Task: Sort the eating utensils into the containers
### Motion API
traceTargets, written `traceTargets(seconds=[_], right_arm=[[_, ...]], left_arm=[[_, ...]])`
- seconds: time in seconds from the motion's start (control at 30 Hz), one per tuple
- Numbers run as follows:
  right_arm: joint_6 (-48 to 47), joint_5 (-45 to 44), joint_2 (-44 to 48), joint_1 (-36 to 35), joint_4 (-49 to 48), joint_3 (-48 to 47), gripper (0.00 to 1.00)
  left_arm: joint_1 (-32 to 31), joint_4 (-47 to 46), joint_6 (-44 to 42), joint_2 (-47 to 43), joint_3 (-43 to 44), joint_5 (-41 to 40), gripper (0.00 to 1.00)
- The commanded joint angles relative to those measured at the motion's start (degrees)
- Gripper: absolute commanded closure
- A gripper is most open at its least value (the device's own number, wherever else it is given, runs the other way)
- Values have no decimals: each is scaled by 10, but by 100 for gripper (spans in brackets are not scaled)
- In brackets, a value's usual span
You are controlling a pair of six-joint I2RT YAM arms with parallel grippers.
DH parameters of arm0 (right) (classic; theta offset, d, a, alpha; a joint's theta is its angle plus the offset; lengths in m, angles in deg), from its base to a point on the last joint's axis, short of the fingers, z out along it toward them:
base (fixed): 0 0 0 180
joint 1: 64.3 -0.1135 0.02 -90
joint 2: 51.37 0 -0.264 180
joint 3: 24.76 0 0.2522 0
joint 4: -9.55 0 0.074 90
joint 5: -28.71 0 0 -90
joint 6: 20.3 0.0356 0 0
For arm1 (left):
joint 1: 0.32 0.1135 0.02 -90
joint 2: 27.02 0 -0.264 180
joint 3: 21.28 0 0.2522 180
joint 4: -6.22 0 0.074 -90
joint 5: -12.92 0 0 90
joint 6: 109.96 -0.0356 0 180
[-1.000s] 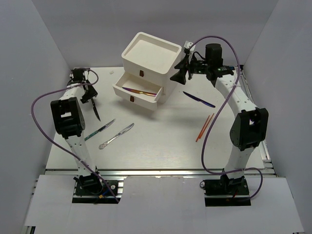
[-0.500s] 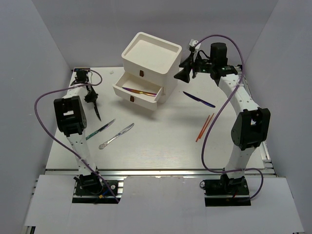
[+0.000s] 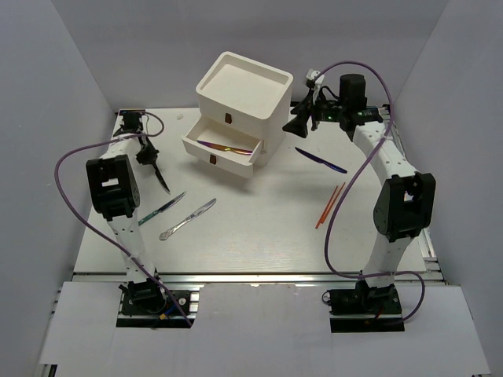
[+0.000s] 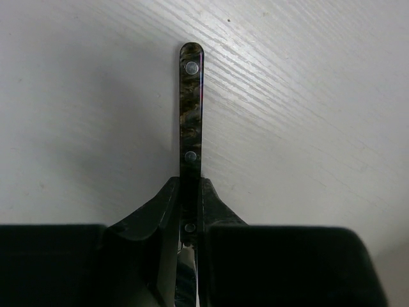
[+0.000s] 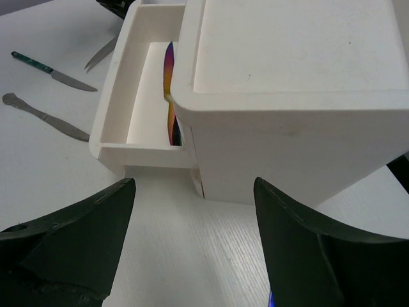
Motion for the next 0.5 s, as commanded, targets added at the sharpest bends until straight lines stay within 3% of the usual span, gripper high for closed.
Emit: traceTargets(seconds=[0.0, 0.37, 0.47], right_arm=[[-7, 4, 17, 5, -2, 7, 19], [-14, -40, 31, 15, -1, 36, 19], [-13, -55, 32, 22, -5, 40, 19]], left_arm=[[-2, 26, 26, -72, 38, 19, 100], [-2, 27, 115, -248, -94, 127, 100], [-5, 26, 206, -298, -127, 154, 100]])
